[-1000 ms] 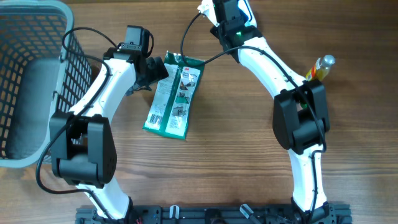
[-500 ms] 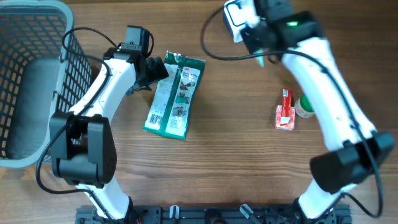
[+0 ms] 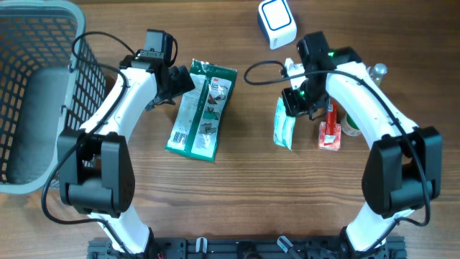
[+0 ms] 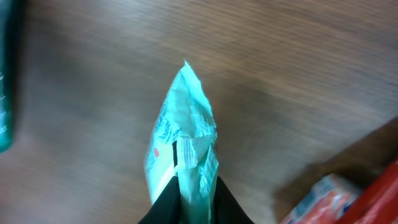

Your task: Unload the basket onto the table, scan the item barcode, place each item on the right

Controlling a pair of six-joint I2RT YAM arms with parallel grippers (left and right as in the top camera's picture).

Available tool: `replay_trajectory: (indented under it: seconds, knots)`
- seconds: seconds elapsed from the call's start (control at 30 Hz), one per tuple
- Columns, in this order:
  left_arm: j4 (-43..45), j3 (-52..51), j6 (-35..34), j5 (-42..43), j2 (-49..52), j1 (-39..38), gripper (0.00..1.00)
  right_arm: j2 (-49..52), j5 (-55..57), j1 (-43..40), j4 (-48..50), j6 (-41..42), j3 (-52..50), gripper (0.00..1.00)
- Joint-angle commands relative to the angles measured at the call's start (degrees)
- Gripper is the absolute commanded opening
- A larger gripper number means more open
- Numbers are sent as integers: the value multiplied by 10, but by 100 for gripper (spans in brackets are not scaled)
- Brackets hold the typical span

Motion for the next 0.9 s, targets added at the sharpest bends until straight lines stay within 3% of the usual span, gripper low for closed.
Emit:
replay_trajectory:
  seconds: [0.0,0.07,0.1,0.4,0.5,0.63,0.87]
  knots:
    - [0,7,3,-7,-8,2,100,3,84,1,54,57,-23,43]
    - [0,7,3,-7,-8,2,100,3,76,2,85,119,-24,57]
    - [0,7,3,-7,-8,2,100,3,58,5,98,144,-24,58]
    - [0,7,3,-7,-8,2,100,4,44,86,131,274,-36,54]
    - [0,7,3,-7,-8,2,100,4,44,102,157,309,-61,64]
    - [0,7,3,-7,-8,2,100,4,42,116,213,408,-123,65]
    - [0,7,3,-7,-8,2,100,4,92,115,244,423,-184,59]
